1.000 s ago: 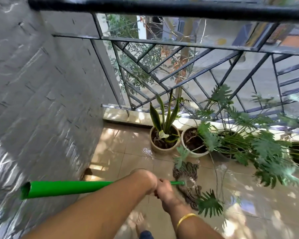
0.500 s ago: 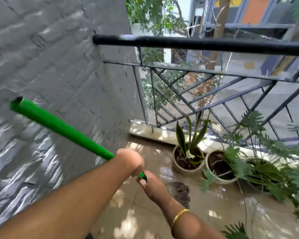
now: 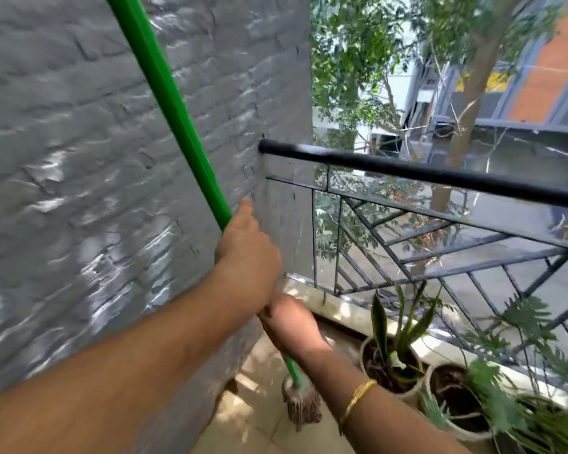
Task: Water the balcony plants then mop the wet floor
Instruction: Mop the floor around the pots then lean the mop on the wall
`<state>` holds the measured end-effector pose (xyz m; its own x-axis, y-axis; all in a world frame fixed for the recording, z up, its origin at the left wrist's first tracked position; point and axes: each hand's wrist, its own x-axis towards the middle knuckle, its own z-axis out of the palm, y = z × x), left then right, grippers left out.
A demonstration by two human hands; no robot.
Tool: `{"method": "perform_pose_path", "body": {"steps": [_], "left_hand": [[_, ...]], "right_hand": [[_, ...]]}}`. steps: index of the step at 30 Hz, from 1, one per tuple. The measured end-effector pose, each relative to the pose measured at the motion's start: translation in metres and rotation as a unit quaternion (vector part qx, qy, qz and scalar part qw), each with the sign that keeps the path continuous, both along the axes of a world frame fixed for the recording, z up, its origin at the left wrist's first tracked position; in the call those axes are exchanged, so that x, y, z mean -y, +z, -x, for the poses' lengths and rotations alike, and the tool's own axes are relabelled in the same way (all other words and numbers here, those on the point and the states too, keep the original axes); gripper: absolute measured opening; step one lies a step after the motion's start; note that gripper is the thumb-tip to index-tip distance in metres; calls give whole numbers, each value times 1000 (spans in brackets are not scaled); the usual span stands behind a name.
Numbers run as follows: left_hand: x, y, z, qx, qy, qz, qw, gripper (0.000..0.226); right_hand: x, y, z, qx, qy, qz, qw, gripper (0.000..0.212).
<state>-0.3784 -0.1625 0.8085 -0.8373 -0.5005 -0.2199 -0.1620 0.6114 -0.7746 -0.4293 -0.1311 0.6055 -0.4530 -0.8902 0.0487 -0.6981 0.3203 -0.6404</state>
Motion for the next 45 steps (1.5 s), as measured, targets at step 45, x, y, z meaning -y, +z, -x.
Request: {"method": "perform_pose_path", "body": {"steps": [45], "left_hand": [[222, -331, -123, -59, 23, -94, 994, 31]], "right_hand": [[195, -254, -88, 101, 86, -117, 984, 40]]}}
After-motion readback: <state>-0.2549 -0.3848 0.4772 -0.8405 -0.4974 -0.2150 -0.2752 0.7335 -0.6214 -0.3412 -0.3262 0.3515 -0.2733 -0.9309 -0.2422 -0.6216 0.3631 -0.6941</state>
